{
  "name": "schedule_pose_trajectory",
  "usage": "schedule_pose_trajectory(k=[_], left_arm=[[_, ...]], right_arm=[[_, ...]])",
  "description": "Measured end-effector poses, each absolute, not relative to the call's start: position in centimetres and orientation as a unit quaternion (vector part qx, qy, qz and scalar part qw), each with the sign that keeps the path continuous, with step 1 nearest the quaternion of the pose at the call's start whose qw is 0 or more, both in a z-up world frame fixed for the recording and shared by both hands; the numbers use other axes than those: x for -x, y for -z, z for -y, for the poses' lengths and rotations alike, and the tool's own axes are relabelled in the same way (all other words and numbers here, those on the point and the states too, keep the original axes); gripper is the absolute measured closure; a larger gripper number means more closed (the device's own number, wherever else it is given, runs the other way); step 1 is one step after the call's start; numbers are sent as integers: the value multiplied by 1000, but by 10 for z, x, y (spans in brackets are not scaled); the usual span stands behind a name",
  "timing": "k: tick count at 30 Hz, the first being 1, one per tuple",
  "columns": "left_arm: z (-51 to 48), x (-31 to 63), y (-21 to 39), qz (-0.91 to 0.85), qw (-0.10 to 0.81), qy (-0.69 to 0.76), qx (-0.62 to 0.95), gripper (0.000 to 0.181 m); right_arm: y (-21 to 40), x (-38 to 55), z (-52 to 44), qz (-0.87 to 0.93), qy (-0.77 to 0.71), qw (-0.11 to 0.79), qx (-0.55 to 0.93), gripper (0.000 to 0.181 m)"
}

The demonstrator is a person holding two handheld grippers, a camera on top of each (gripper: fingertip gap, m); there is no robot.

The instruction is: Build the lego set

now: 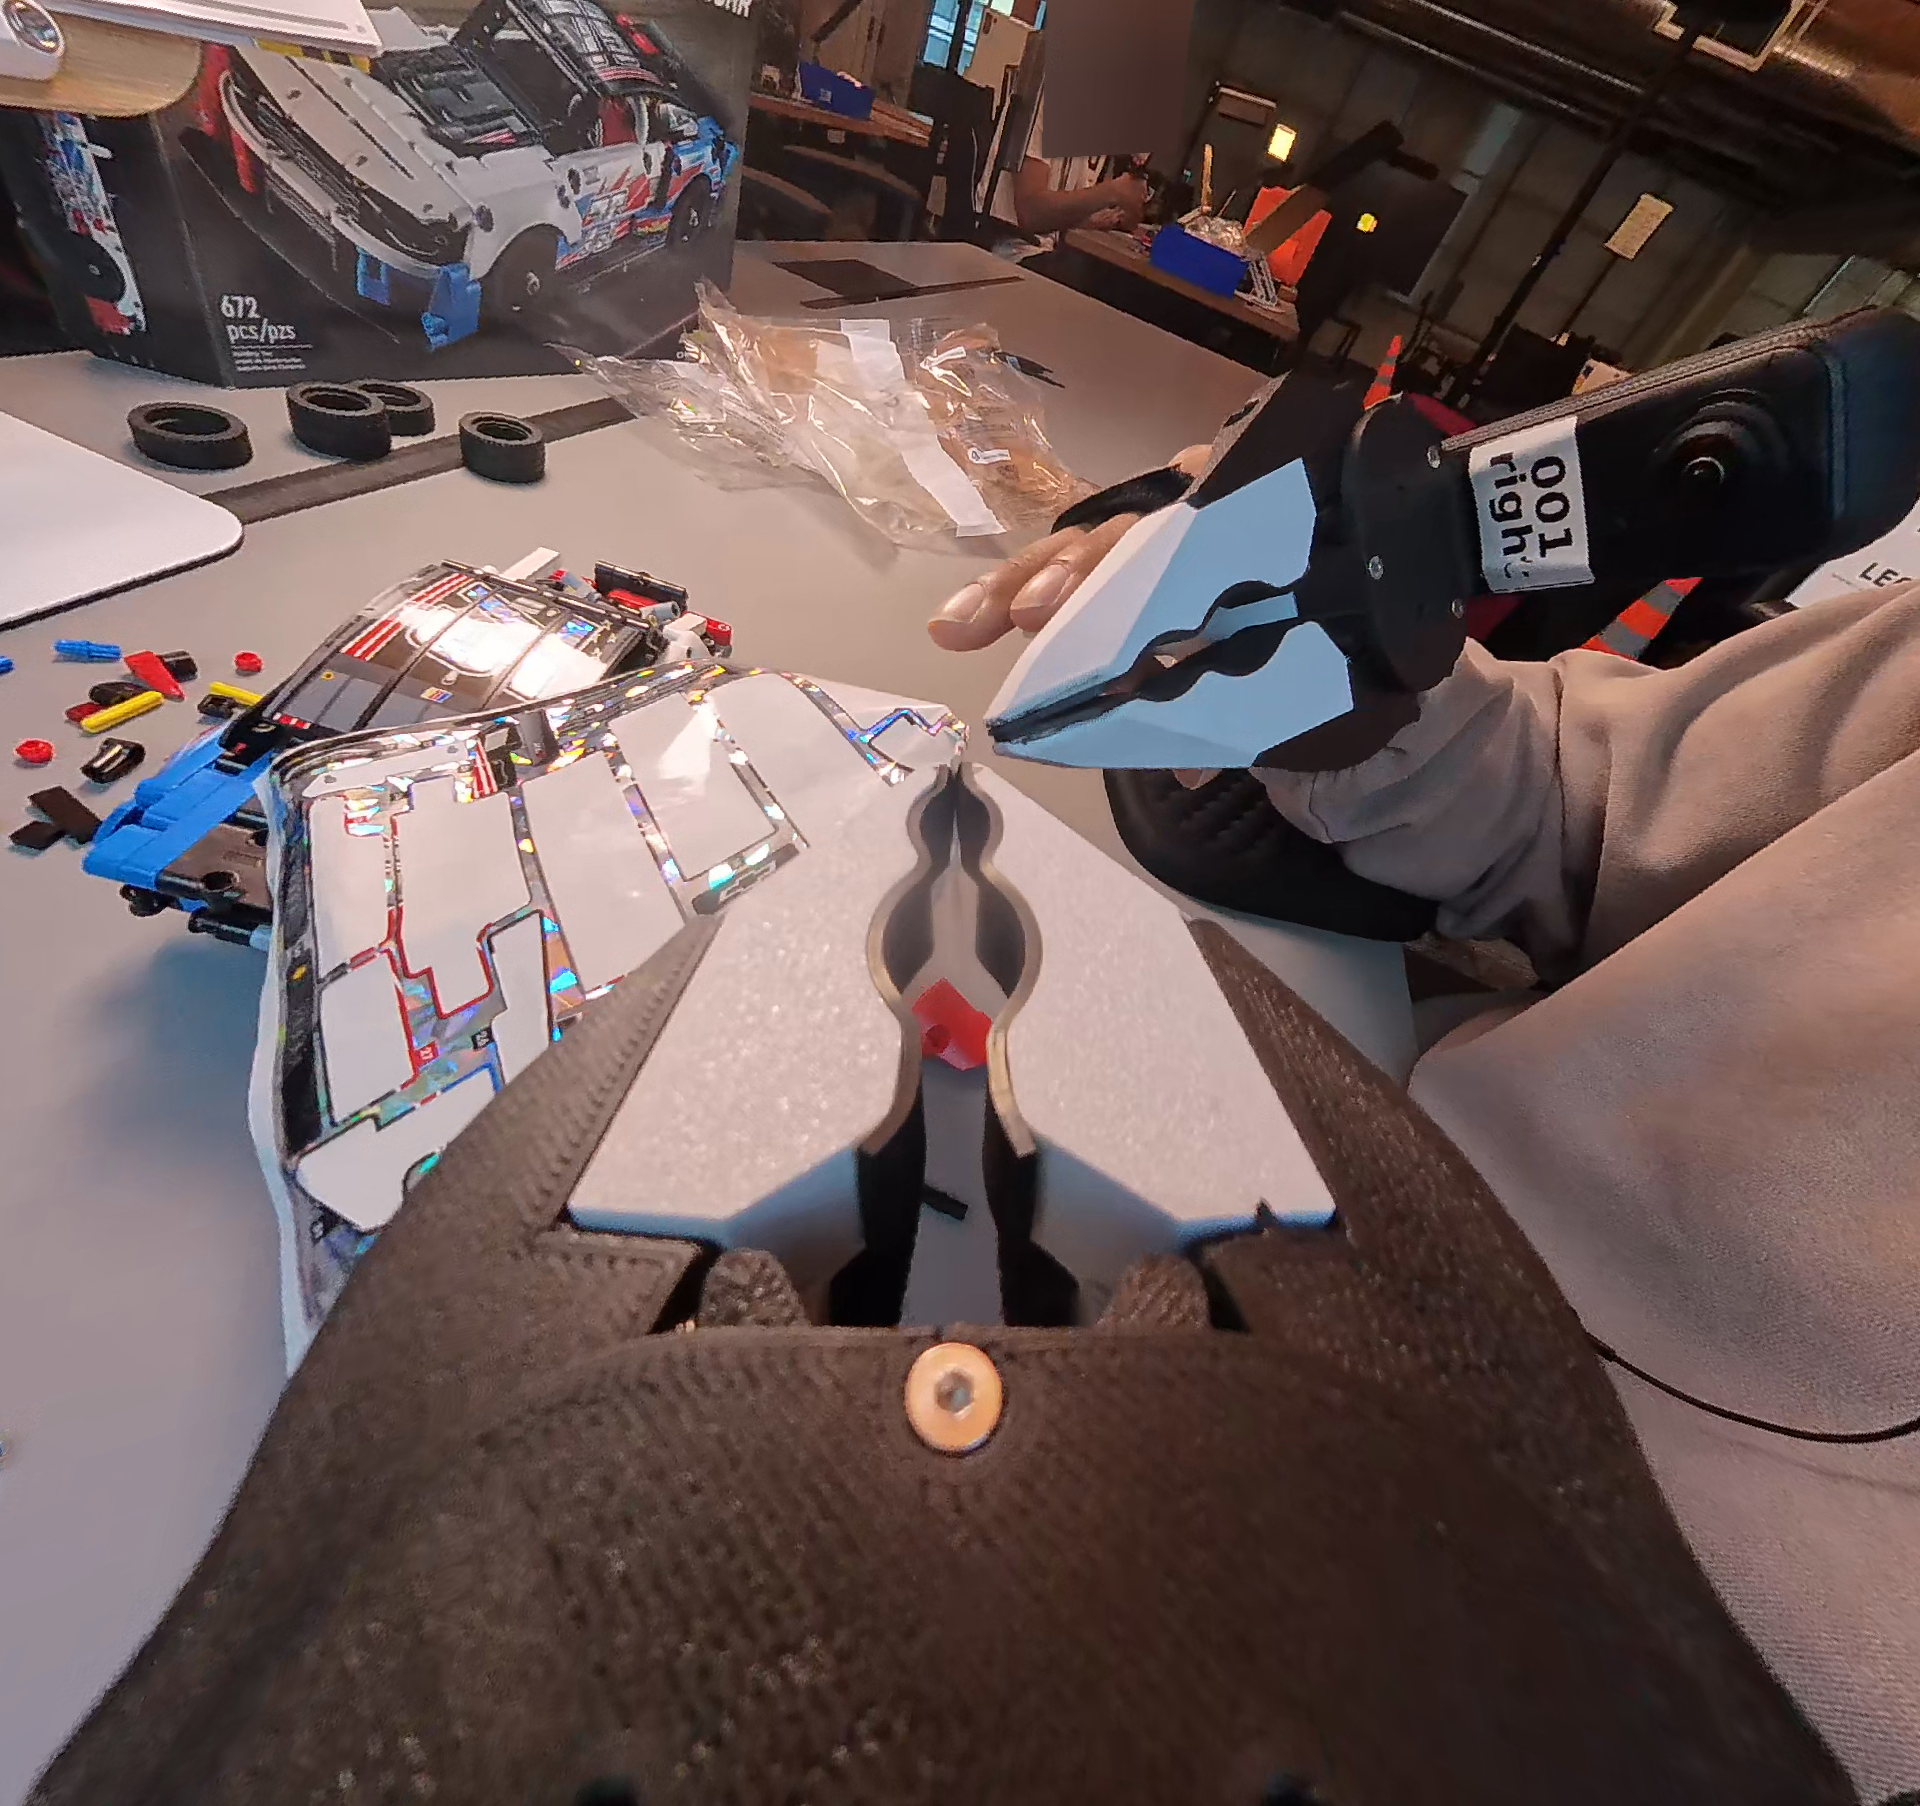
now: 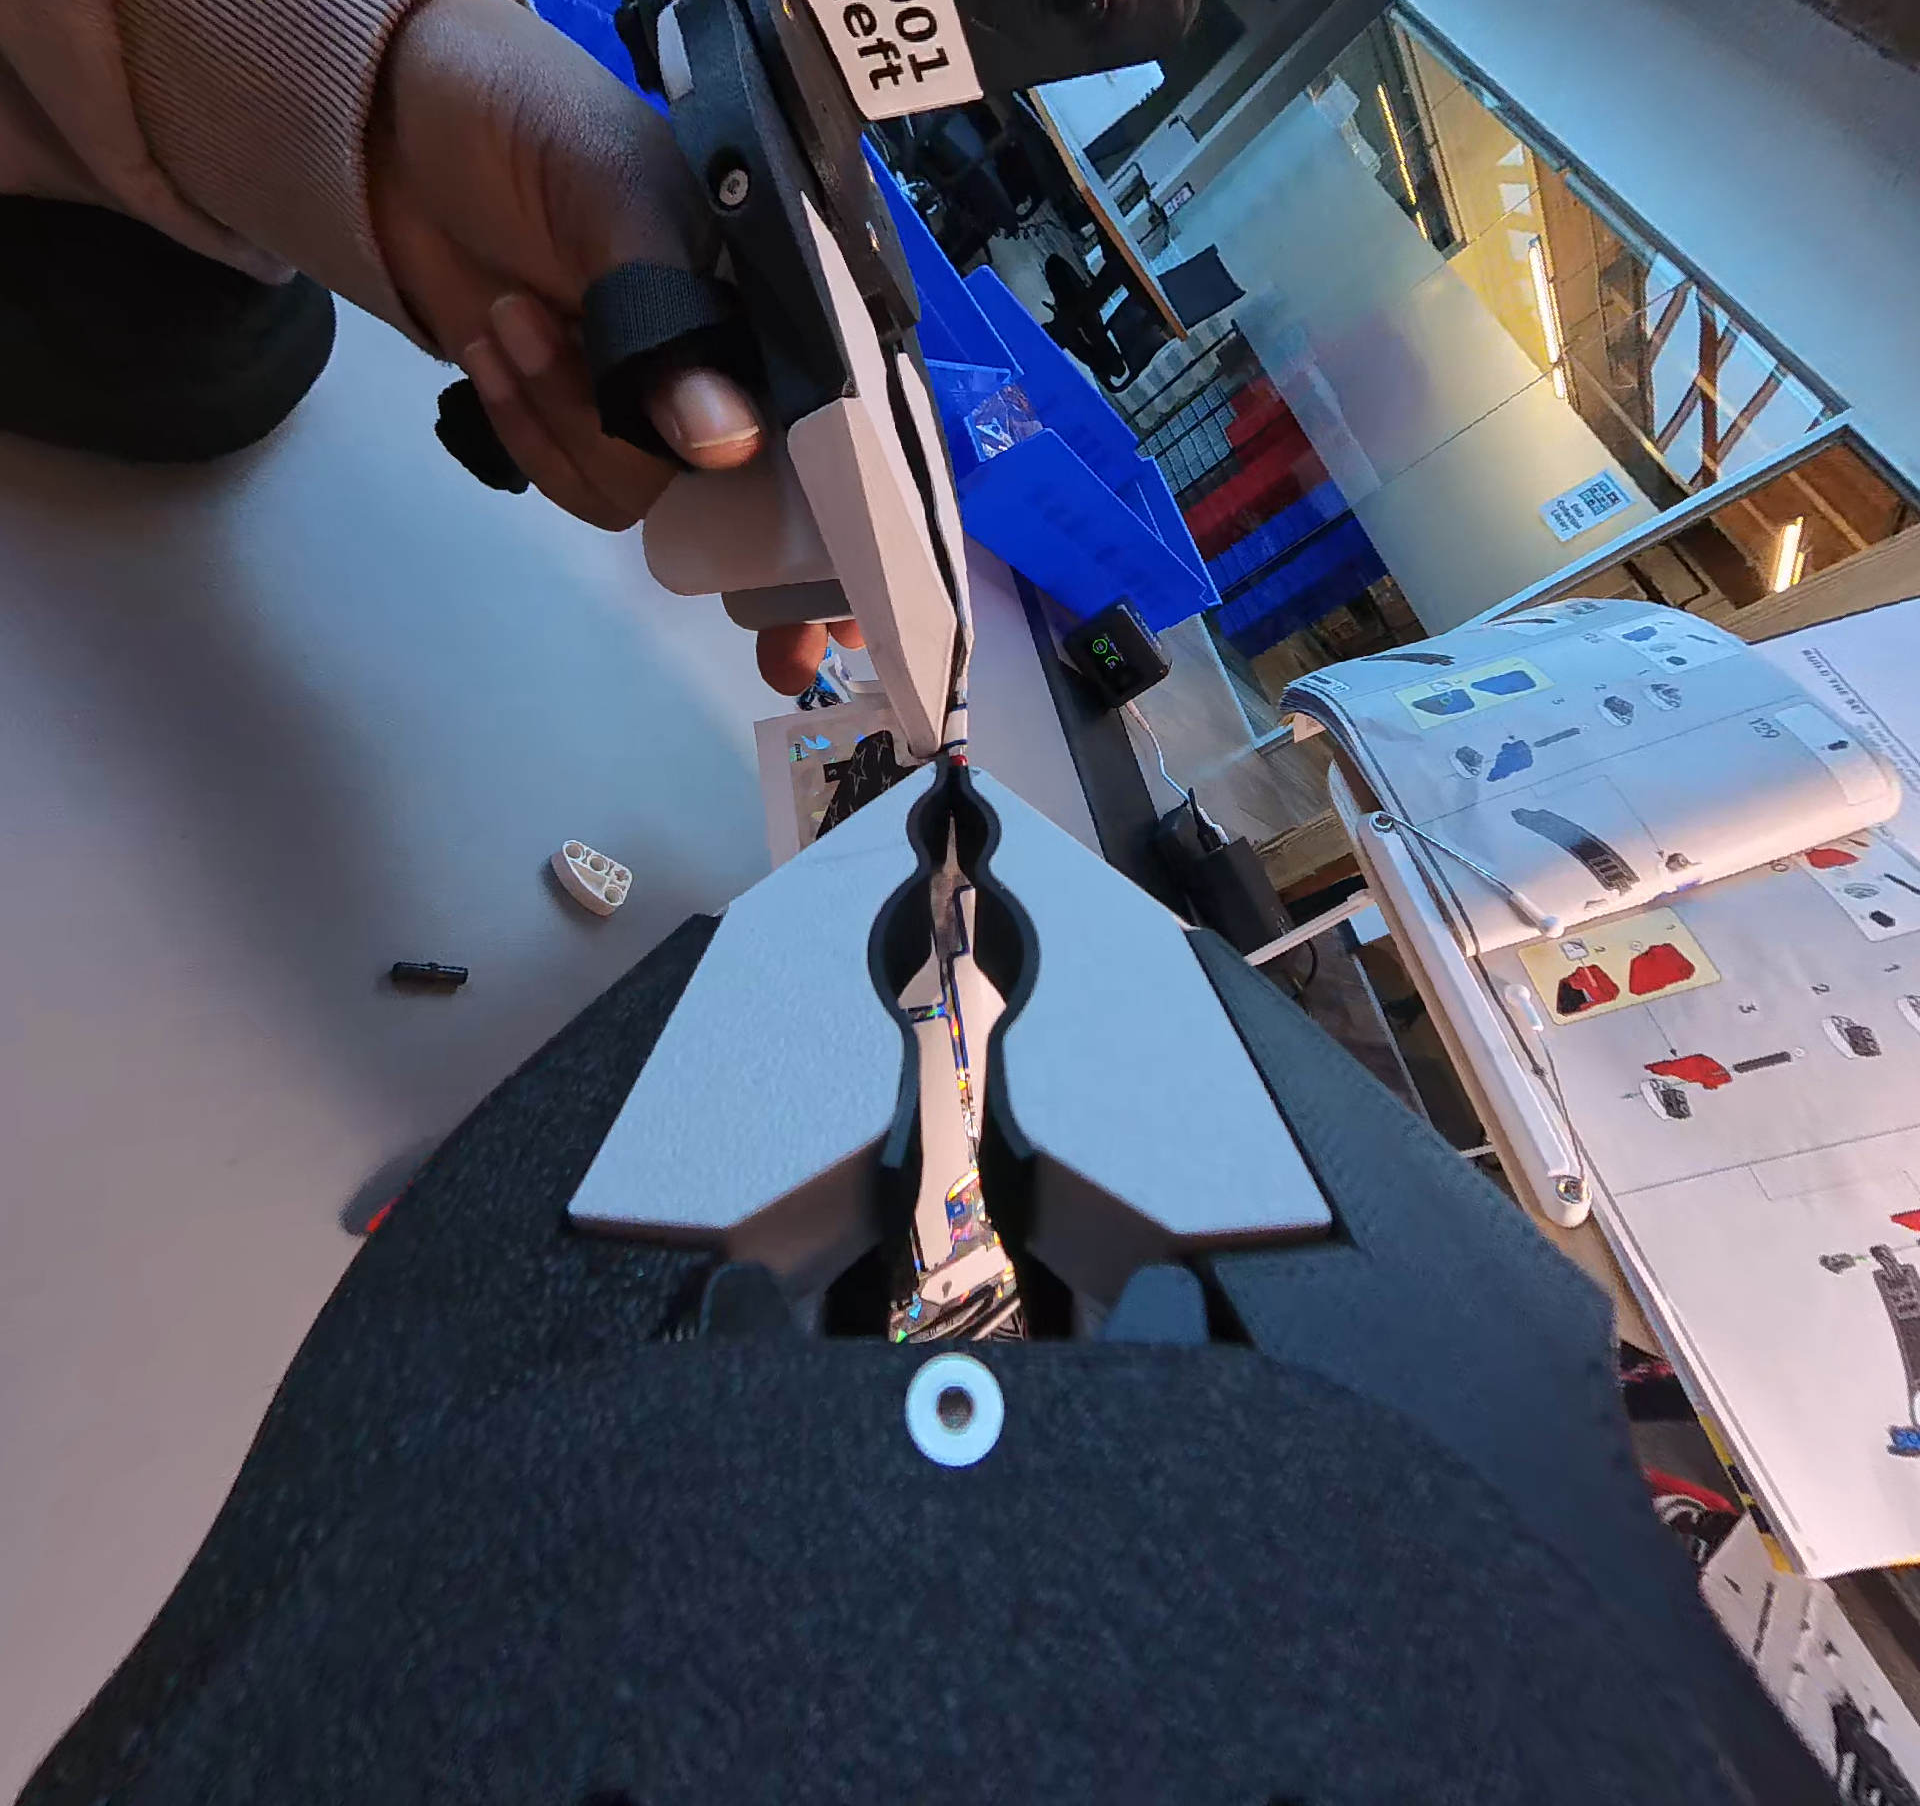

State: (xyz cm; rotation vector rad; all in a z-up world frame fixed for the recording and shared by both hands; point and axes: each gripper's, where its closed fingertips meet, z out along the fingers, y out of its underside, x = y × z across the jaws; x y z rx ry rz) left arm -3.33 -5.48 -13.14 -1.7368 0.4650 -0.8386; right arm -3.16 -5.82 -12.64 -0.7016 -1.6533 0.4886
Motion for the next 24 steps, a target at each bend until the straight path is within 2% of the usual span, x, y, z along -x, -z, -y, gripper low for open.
schedule_pose_trajectory(k=[1,10,14,24], left_arm=[[55,33,132,-196,547,353,733,181],[55,31,133,-202,547,348,734,181],[55,30,133,-204,547,347,734,181],[54,32,135,-193,540,356,738,181]], right_arm=[[127,32,58,713,-209,597,303,181],[128,32,56,712,-213,592,312,174],[131,33,55,714,-207,592,312,181],[132,33,54,720,-164,610,287,181]])
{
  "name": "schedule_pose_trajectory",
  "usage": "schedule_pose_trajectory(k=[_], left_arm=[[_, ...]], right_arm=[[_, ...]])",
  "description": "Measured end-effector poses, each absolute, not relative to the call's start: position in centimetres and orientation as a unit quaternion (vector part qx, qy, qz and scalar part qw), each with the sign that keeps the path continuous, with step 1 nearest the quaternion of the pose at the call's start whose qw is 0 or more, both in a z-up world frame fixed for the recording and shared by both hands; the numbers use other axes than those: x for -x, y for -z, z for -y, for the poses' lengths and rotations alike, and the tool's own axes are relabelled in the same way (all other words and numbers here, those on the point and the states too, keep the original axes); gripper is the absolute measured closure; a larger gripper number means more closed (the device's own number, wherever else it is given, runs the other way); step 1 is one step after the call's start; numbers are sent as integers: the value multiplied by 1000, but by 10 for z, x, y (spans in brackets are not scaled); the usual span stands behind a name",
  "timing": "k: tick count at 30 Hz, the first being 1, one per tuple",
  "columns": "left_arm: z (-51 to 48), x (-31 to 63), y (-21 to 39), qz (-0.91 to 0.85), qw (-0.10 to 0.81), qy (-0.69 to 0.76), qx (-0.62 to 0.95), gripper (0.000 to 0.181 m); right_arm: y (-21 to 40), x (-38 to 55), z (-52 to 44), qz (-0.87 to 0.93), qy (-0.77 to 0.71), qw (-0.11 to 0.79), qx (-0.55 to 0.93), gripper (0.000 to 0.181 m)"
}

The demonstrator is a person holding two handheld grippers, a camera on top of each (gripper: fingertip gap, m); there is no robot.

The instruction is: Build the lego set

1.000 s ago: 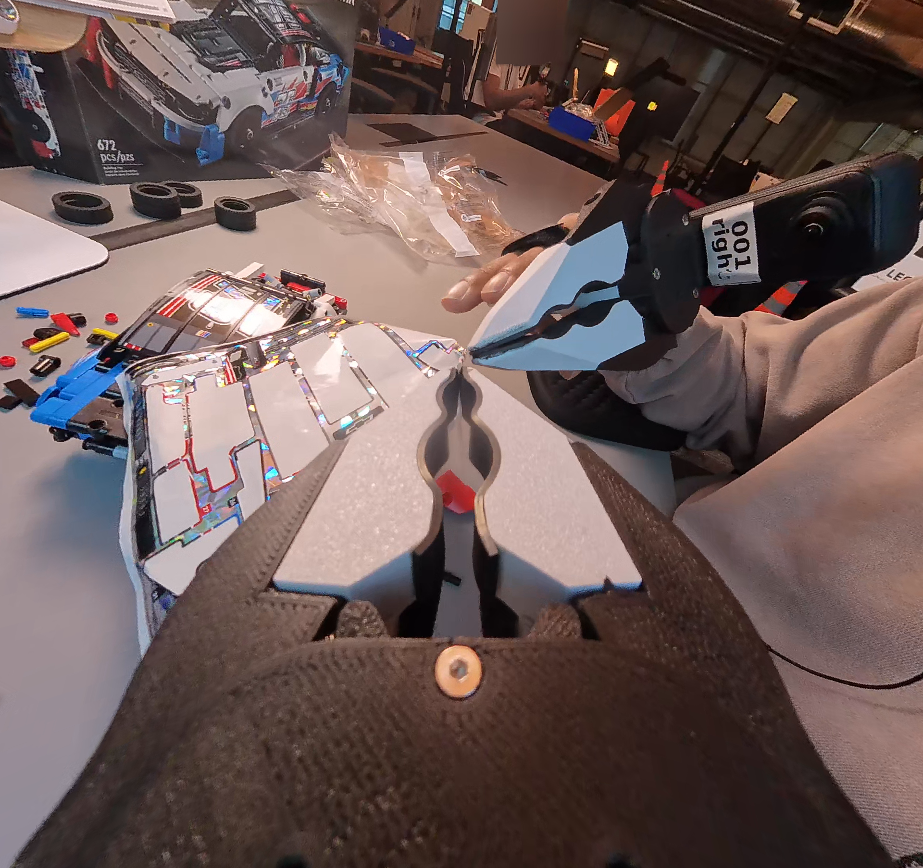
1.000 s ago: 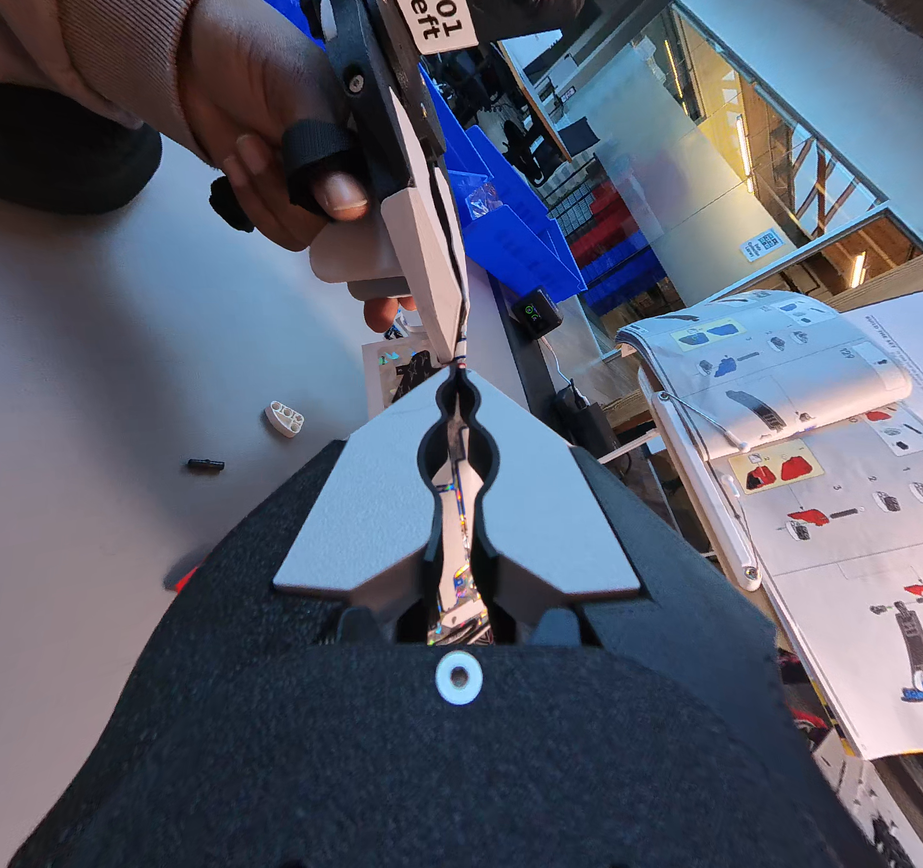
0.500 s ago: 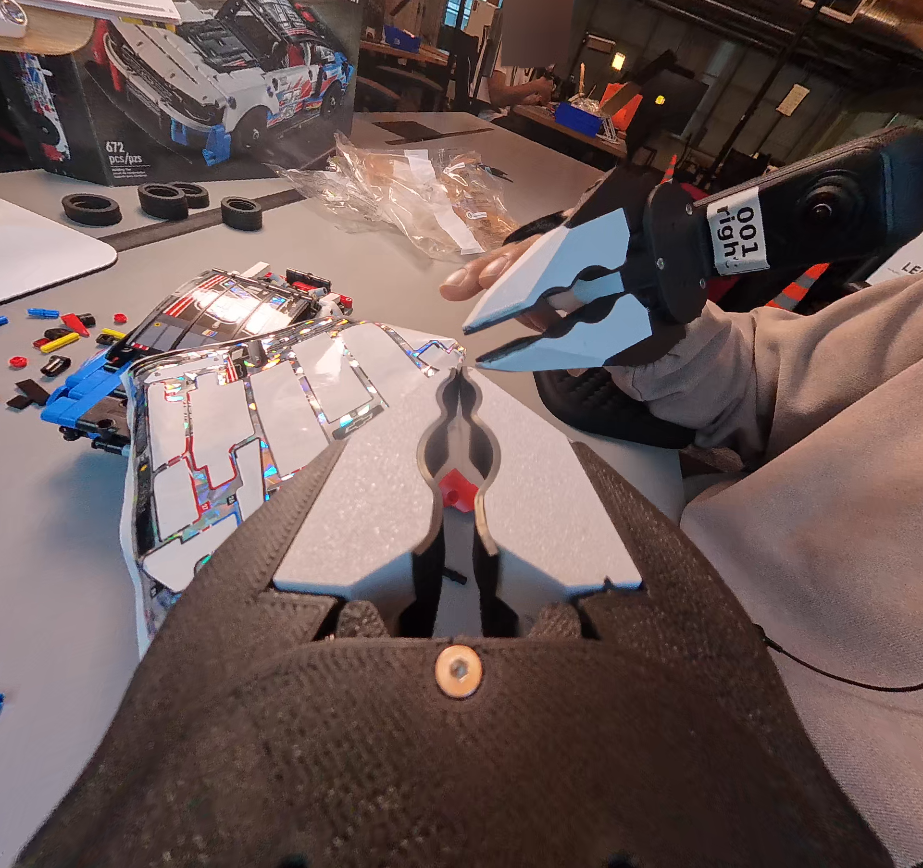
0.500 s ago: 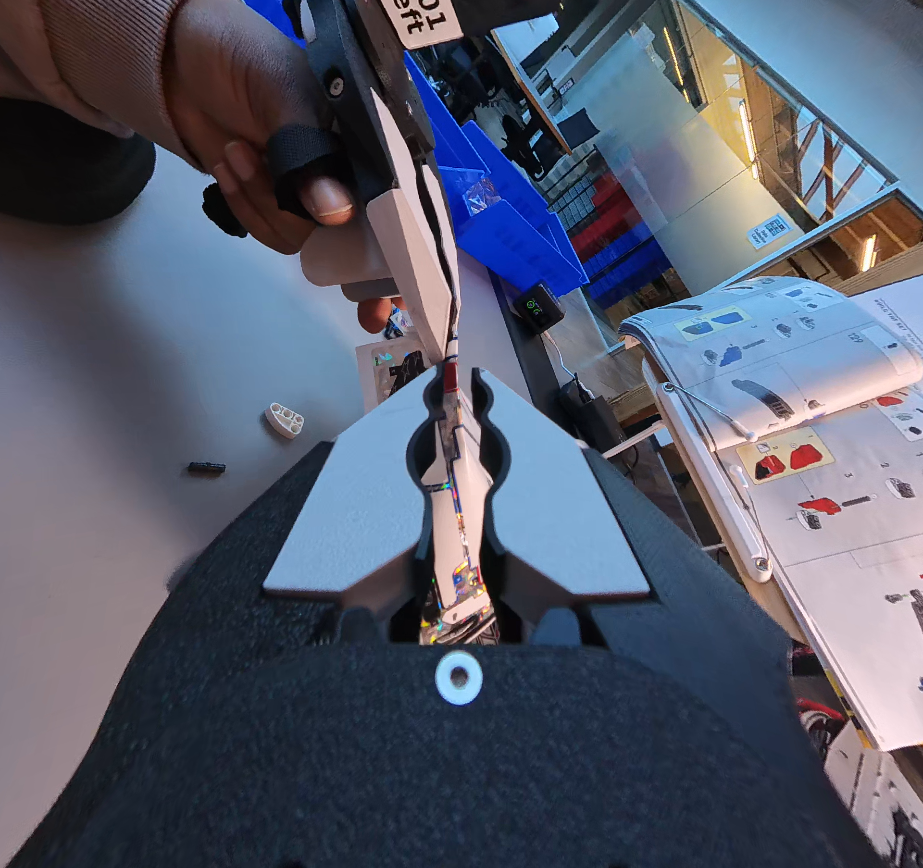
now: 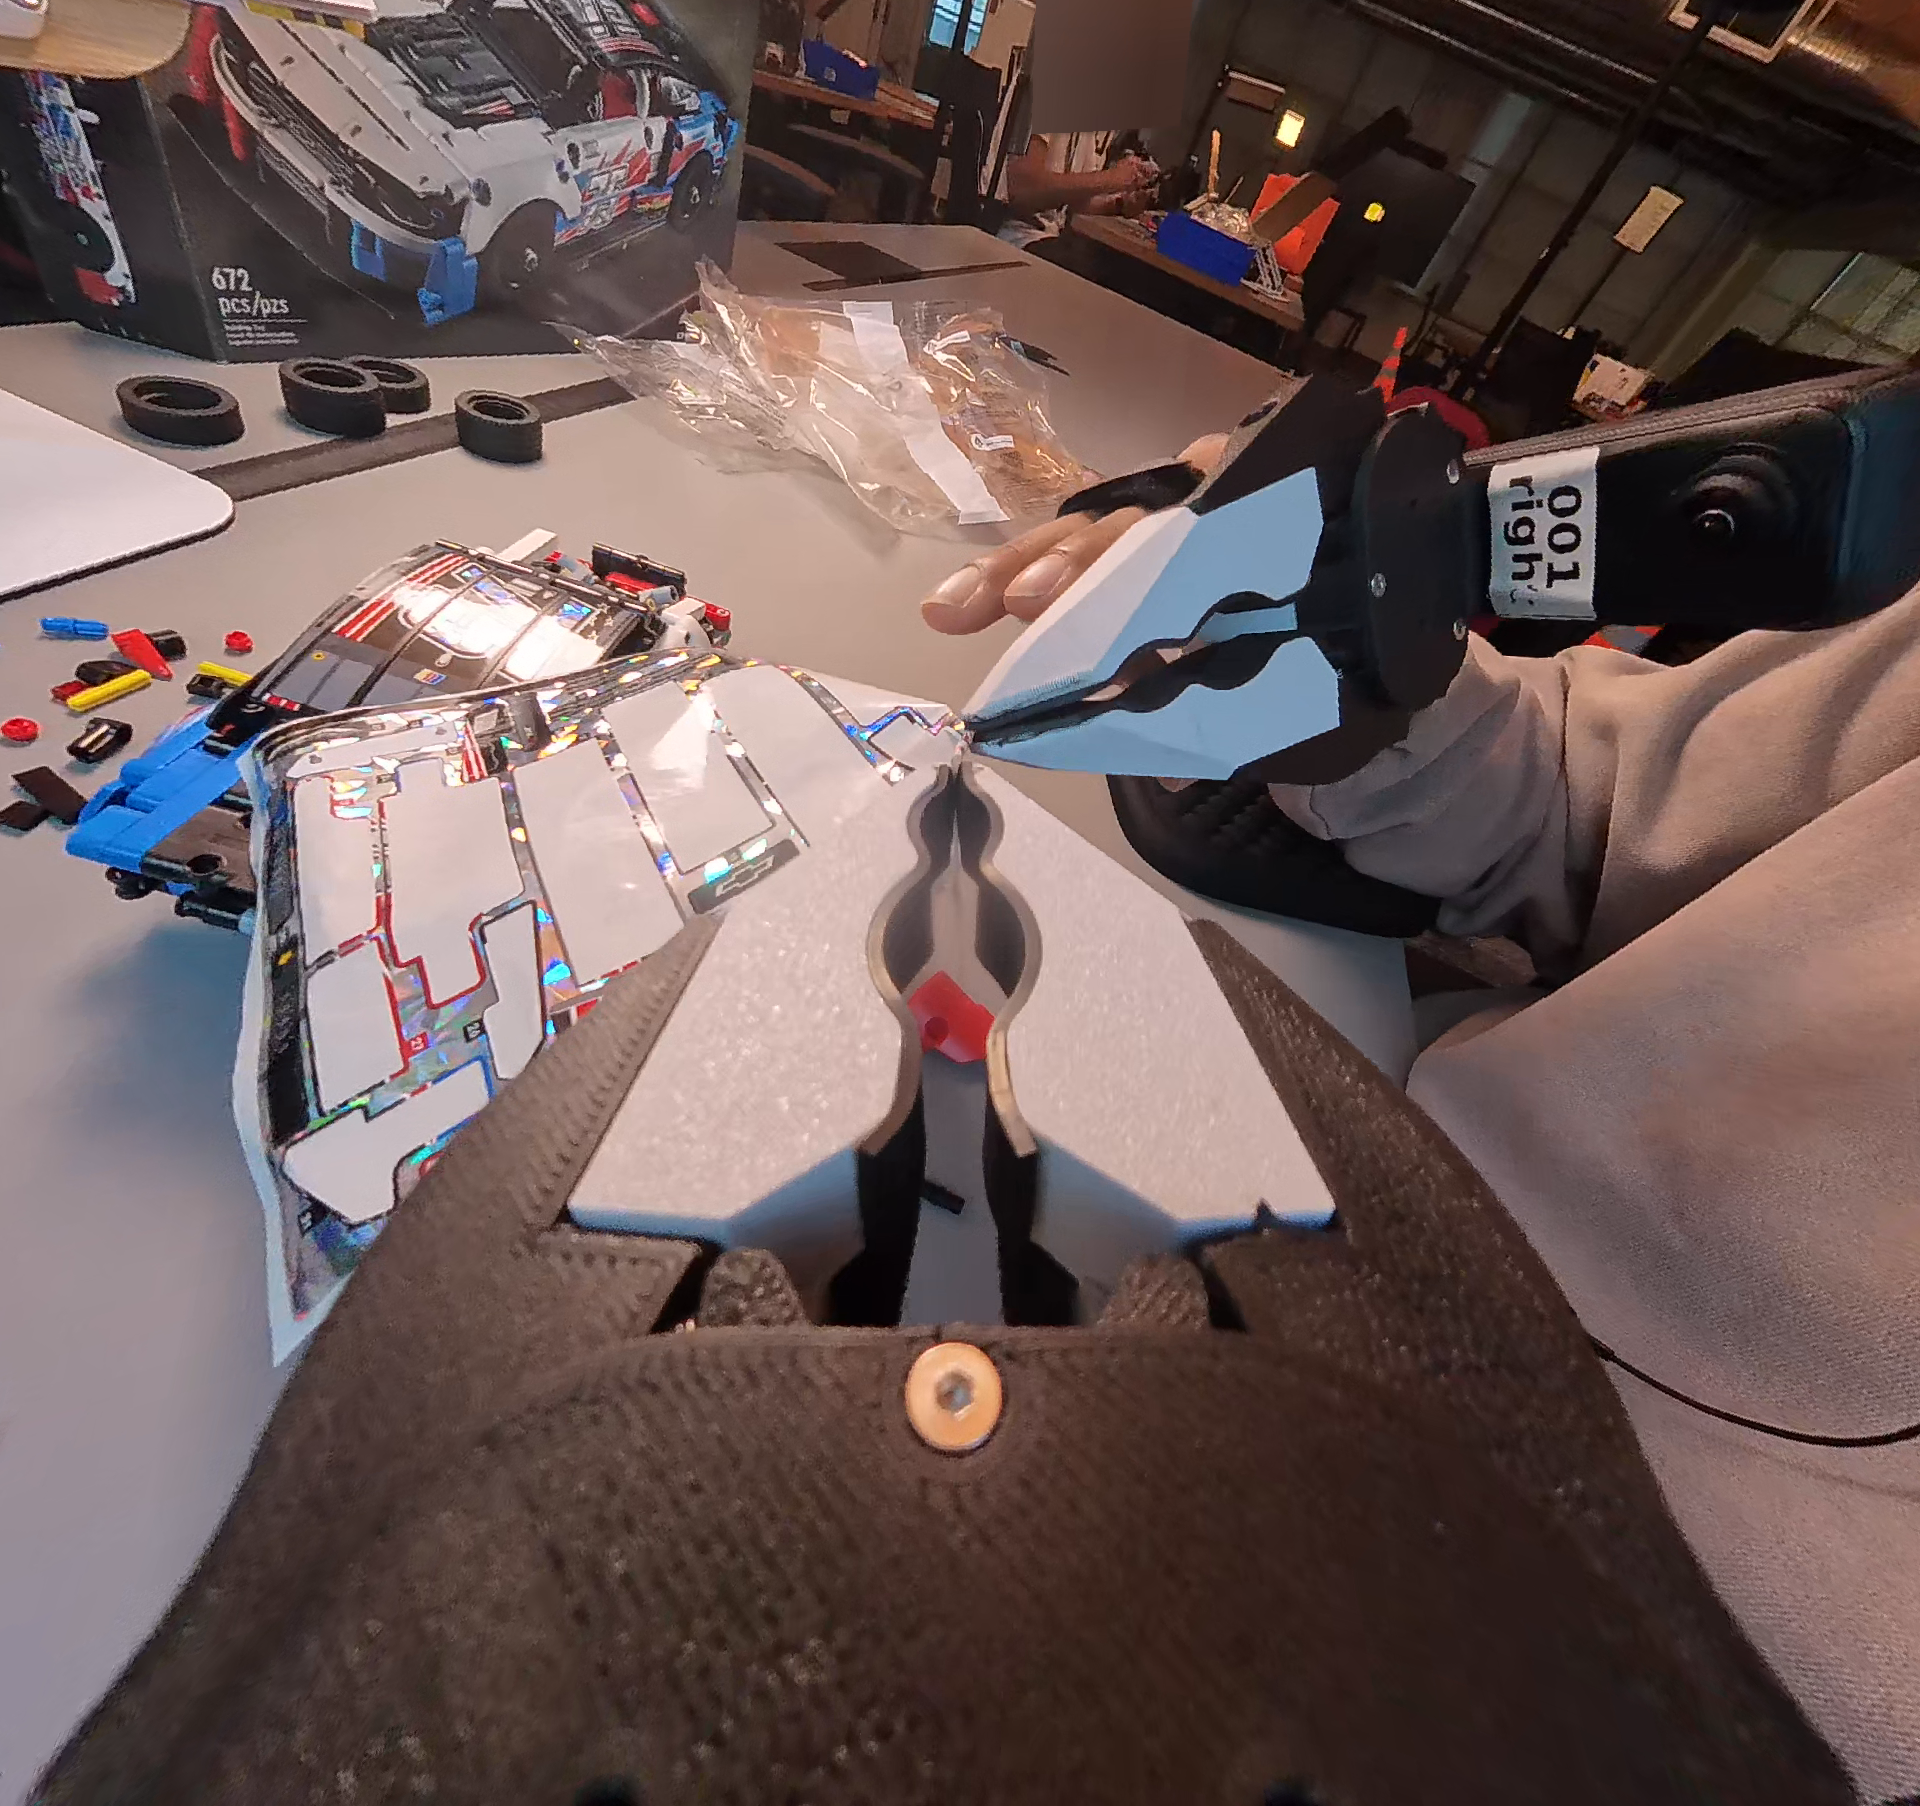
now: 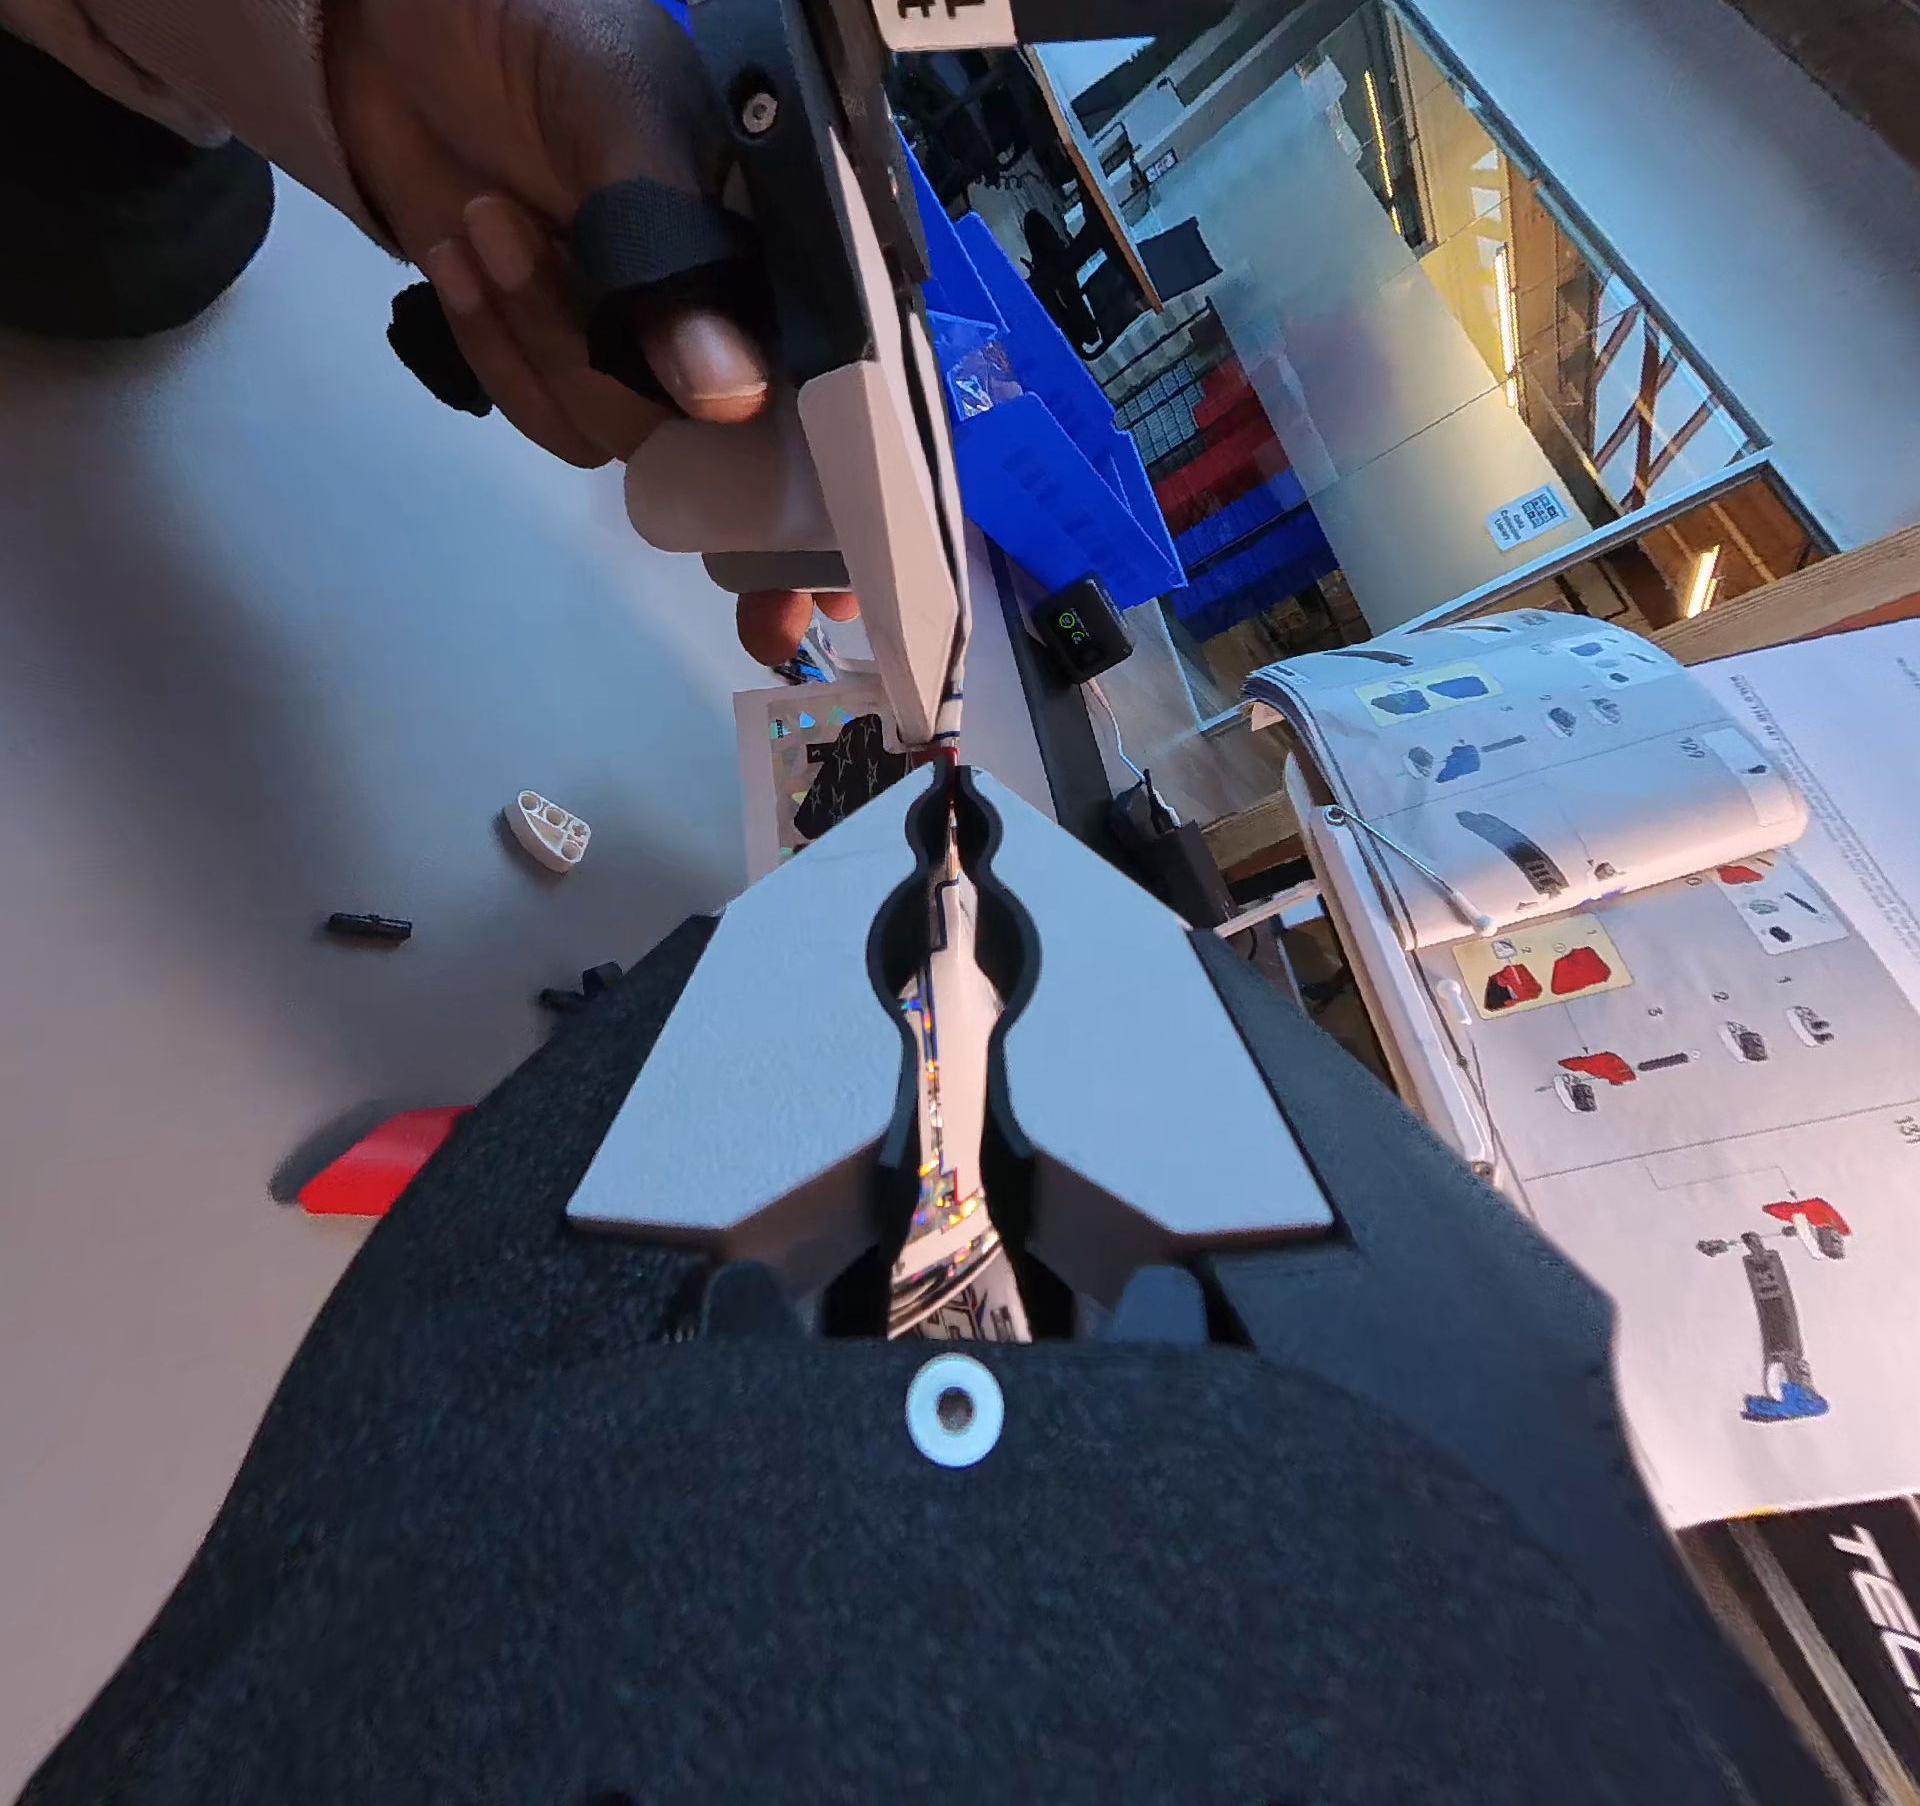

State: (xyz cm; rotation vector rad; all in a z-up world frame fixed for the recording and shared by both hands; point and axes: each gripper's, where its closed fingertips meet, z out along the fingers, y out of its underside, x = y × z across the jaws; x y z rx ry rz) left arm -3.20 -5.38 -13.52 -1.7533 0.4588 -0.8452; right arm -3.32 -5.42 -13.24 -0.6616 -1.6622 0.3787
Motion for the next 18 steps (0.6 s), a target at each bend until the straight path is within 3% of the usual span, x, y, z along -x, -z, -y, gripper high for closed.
schedule_pose_trajectory(k=[12,18], left_arm=[[51,35,138,-170,529,372,744,181],[50,39,137,-157,530,380,742,181]], right_arm=[[137,35,56,733,-66,642,213,181],[141,34,61,742,-107,621,228,181]])
